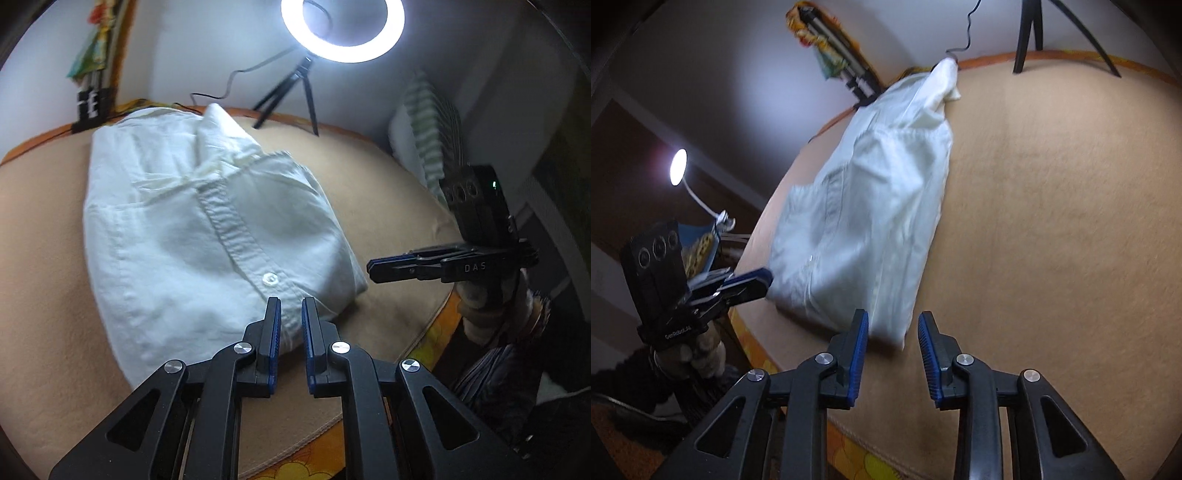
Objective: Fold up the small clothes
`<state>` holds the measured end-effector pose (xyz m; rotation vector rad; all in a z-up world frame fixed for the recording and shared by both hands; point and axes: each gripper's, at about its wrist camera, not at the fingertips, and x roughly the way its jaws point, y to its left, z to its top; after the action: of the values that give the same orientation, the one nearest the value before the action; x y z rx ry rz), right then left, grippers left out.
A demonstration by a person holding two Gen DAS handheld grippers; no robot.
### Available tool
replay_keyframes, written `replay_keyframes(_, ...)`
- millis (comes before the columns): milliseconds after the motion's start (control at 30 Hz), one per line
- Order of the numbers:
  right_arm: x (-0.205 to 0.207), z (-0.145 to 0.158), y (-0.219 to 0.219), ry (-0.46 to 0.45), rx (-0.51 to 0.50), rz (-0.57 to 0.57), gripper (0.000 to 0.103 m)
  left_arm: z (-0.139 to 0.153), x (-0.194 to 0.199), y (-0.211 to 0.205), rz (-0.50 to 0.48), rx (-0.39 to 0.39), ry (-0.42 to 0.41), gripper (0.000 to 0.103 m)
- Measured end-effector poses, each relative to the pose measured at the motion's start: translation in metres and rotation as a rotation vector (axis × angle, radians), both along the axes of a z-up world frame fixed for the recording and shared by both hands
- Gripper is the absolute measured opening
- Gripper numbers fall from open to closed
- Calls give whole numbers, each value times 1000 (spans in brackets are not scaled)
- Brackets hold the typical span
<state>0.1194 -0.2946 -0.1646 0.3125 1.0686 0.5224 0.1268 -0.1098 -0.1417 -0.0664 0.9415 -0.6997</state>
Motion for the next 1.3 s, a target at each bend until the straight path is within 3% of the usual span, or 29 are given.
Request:
replay_keyframes(67,-1,-5,7,-5,-42,20,29,-8,7,-5,0,41,8,10)
replay_keyframes(200,-2,-8,16,-35,-80,62,26,-18,21,8,52,51,41,10)
replay_keyframes(333,-3,-11,34,-91,-203,100,6,-26,27,19,81,64,63,10)
replay_keyframes(433,-8,-3,42,-134,-274,125,1,-36,27,20,69,93,87,10)
replay_keyframes(567,-14,23,29,-216,-334,65,0,-38,25,19,50,101,89,10)
replay_keyframes(633,-9,18,16,-173,-298,50,0,-37,24,19,52,96,84,10)
replay_keyframes(767,-10,2,29,-117,-372,114,1,-31,22,28,85,54,85,10)
replay_keyframes(867,-8,8,22,-94,-383,99,5,-11,21,42,141,11,25,10)
replay_keyframes(967,-10,35,11,-169,-359,29,19,8,26,61,209,-5,-48,10)
replay_keyframes(1100,3,58,33,-260,-259,90,24,10,49,77,220,-70,-11,10)
replay_keyframes(1200,26,47,60,-267,-291,157,23,-4,66,67,182,-5,17,10)
replay_keyframes(1300,55,22,62,-212,-341,146,22,-24,77,68,211,94,31,10)
